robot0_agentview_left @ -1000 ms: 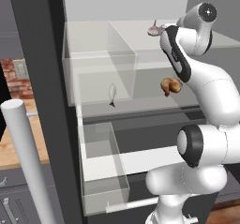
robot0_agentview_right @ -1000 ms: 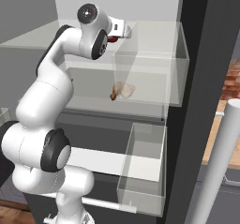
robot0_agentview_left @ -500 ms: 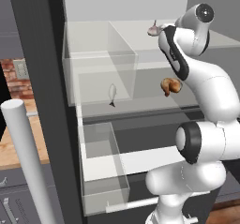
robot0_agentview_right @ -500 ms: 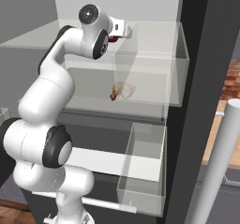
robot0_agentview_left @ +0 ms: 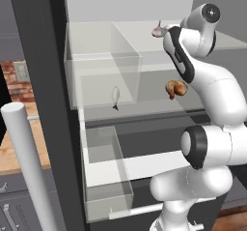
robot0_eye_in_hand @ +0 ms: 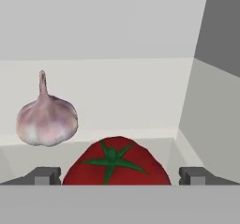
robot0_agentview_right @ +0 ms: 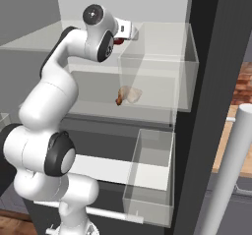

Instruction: Gather the tomato and garlic from the fridge and place them on a tray on the dining counter. Then gather the fish and chicken drumstick from the fridge and place them on the other tray.

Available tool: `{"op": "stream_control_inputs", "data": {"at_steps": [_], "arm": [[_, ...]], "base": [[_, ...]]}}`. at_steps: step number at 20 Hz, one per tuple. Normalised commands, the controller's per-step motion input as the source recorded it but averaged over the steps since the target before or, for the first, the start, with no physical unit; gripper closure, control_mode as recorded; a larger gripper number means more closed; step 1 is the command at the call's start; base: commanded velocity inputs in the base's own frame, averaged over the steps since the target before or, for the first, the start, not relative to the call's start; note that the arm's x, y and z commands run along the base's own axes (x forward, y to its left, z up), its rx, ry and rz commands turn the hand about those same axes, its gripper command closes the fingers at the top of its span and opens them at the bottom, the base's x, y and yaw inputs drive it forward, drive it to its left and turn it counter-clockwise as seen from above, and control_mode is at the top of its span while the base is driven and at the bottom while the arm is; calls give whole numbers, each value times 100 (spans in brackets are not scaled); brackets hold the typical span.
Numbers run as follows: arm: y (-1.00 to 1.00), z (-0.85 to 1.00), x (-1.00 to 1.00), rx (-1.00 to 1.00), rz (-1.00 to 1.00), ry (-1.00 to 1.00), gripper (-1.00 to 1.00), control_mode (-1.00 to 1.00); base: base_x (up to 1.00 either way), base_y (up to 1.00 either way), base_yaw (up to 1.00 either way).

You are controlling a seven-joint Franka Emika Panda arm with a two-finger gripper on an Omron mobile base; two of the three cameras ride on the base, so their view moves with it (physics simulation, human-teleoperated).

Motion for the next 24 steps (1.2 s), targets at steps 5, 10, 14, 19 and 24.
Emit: {"op": "stream_control_inputs", "data": {"at_steps": [5, 10, 14, 19, 24], "arm": [[0, -6, 0, 0, 0, 0, 100, -100], [0, 0, -2, 0, 0, 1, 100, -100], [0, 0, -21, 0, 0, 0, 100, -100], [-2, 0, -20, 0, 0, 0, 100, -100], [0, 0, -24, 0, 0, 0, 100, -100]], "base": [[0, 0, 0], [0, 0, 0], [0, 0, 0], [0, 0, 0], [0, 0, 0]]}}
